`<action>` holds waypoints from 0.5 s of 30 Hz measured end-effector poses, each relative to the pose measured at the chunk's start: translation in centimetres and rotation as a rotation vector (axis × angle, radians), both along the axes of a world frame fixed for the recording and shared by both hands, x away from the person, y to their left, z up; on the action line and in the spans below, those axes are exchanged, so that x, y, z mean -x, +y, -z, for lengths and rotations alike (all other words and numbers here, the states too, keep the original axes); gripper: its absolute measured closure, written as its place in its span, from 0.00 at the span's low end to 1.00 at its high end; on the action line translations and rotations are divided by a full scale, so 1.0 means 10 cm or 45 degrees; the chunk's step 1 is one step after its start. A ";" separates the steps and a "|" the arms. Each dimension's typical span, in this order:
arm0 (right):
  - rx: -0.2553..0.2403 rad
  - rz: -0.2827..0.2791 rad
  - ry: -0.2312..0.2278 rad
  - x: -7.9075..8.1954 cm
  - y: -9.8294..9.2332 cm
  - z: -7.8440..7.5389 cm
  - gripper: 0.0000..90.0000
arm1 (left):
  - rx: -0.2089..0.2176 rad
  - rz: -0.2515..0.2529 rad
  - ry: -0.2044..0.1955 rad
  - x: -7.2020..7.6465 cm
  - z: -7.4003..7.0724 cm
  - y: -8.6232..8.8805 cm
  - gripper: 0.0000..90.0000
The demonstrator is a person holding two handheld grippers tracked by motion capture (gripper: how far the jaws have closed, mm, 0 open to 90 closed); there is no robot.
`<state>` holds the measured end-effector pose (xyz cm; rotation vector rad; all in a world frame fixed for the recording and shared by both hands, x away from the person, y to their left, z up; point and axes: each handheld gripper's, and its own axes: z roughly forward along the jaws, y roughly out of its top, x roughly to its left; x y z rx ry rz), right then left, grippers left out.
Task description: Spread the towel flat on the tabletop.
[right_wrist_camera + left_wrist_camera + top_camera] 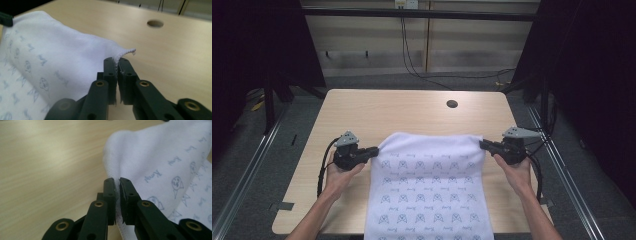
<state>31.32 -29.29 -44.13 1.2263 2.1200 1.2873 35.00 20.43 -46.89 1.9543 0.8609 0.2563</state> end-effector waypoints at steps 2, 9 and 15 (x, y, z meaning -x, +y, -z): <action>0.065 0.024 0.066 0.02 -0.01 0.13 0.84 | -0.015 -0.013 0.032 0.00 0.07 0.01 0.88; 0.064 0.053 0.101 0.04 -0.07 0.22 0.77 | 0.003 -0.013 0.038 -0.05 0.05 -0.01 0.85; 0.068 -0.019 0.116 0.12 0.10 0.24 0.76 | 0.035 -0.041 0.037 -0.05 0.03 0.00 0.81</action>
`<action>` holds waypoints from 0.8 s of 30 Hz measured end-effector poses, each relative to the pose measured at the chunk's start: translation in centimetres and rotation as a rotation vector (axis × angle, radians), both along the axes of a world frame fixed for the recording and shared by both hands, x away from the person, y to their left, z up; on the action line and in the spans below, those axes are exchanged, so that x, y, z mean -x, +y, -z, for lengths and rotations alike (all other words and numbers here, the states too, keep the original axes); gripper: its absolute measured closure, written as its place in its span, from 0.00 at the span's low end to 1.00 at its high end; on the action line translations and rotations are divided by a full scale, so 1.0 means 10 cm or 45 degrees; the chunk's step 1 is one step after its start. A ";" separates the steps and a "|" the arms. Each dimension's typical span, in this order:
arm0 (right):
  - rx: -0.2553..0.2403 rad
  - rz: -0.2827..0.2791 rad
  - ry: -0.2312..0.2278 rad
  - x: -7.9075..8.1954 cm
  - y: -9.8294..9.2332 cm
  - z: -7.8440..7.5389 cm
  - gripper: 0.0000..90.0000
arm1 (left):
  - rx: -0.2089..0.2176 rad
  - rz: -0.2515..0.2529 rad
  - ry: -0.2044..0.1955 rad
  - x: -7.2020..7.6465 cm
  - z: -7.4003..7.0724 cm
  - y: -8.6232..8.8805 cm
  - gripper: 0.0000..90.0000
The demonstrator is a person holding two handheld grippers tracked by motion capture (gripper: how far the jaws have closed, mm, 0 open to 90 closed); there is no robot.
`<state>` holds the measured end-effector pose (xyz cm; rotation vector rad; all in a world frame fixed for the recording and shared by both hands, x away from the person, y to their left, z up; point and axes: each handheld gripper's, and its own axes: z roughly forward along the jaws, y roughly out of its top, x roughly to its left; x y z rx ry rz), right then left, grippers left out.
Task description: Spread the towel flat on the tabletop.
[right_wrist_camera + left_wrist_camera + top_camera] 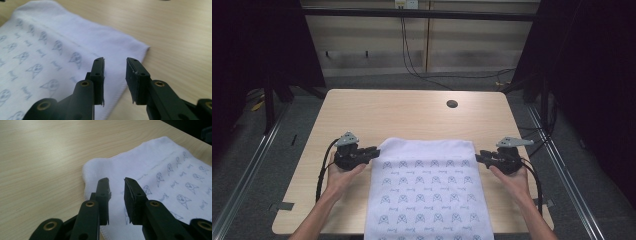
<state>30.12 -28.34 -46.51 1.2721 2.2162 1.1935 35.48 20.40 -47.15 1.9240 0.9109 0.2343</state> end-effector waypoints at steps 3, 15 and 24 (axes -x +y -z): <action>0.012 -0.085 0.042 0.01 0.15 0.07 0.77 | -0.011 0.000 0.013 -0.01 0.04 0.01 0.82; 0.104 -0.119 0.149 -0.13 0.37 0.32 0.69 | -0.184 0.098 0.062 -0.06 0.36 -0.24 0.70; 0.137 -0.156 0.173 0.02 0.27 0.34 0.95 | -0.175 0.141 0.121 0.01 0.35 -0.17 0.95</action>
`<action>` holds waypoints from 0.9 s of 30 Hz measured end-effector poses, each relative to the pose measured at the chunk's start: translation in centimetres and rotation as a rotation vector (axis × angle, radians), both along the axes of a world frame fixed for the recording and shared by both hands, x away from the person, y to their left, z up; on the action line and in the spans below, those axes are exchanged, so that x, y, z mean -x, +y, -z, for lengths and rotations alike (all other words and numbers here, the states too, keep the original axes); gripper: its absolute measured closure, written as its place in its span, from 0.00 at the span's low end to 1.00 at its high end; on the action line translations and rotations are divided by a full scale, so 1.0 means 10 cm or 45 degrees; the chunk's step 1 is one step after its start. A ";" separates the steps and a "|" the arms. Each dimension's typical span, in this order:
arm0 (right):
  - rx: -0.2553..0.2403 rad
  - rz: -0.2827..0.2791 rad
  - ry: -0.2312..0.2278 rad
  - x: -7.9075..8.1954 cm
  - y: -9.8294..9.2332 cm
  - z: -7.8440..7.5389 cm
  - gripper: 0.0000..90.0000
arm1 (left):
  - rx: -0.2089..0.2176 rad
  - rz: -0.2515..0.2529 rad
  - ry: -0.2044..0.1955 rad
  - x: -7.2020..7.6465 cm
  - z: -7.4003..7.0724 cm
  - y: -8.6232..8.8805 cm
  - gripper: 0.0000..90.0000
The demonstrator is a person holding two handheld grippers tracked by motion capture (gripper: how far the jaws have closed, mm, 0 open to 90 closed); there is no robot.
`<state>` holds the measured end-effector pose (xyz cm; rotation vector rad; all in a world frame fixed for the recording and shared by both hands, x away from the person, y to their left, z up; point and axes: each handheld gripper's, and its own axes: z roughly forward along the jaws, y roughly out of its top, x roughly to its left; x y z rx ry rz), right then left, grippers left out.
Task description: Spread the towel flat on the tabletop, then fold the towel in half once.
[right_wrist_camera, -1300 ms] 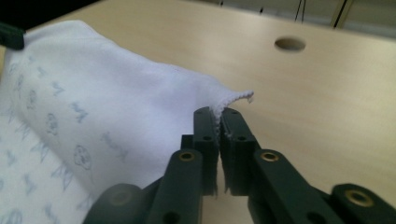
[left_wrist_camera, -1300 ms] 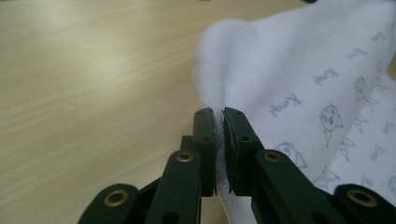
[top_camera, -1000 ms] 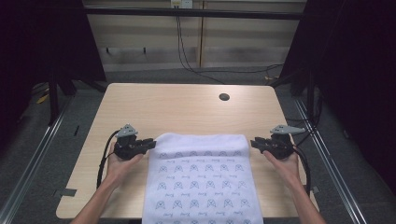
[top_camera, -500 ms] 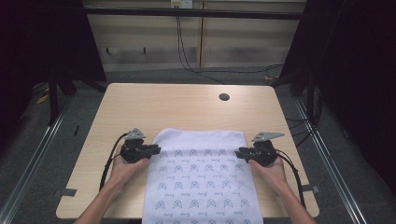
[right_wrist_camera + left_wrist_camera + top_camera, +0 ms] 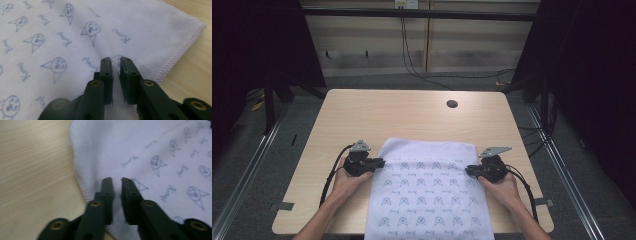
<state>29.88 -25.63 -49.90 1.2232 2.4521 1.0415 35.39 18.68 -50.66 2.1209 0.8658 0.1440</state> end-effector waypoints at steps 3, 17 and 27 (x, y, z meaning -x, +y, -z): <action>0.015 -0.009 0.002 0.07 0.01 -0.01 0.98 | 0.002 0.040 0.018 0.09 -0.01 0.02 0.99; -0.040 -0.051 0.051 0.58 -0.01 -0.06 0.83 | -0.041 0.135 0.059 0.38 -0.06 0.02 0.99; -0.038 0.111 -0.071 0.00 -0.21 -0.14 0.70 | 0.041 0.101 0.045 0.25 -0.12 0.06 0.84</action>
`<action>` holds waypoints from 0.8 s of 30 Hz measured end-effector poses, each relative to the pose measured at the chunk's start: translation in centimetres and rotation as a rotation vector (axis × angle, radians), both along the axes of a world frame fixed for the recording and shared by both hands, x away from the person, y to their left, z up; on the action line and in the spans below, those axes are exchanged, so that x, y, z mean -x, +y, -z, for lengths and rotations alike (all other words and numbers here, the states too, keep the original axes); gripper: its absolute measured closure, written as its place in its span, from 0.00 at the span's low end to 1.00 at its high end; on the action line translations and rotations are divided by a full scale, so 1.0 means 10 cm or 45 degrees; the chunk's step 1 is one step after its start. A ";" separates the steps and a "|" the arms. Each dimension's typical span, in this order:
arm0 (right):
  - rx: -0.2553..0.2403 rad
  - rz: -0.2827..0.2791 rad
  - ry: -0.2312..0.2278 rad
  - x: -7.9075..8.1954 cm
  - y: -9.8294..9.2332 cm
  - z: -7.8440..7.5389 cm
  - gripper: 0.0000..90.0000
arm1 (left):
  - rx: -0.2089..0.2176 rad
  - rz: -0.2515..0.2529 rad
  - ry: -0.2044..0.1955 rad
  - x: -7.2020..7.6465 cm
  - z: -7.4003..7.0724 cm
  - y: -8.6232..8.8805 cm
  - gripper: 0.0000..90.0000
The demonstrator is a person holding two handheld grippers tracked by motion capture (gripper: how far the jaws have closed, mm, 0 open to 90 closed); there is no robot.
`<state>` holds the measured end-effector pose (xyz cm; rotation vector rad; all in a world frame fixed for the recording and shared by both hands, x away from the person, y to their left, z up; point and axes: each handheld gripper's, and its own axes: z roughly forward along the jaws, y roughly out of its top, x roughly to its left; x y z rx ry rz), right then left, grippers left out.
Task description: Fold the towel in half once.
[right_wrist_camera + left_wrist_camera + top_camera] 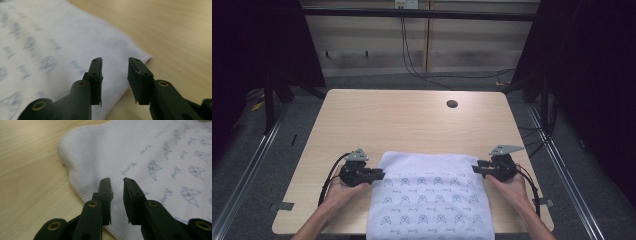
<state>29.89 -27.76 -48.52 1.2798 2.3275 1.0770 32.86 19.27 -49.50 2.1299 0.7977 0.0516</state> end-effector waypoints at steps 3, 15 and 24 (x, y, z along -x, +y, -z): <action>-0.018 0.035 -0.016 -0.19 0.00 0.02 0.68 | 0.031 -0.033 -0.021 -0.03 -0.04 0.01 0.80; 0.077 0.050 0.031 -0.39 0.08 0.16 0.66 | 0.003 -0.180 -0.061 -0.35 -0.05 0.00 0.65; -0.029 0.054 0.068 -0.37 0.03 0.18 0.95 | 0.001 -0.169 -0.060 -0.45 0.04 -0.05 0.62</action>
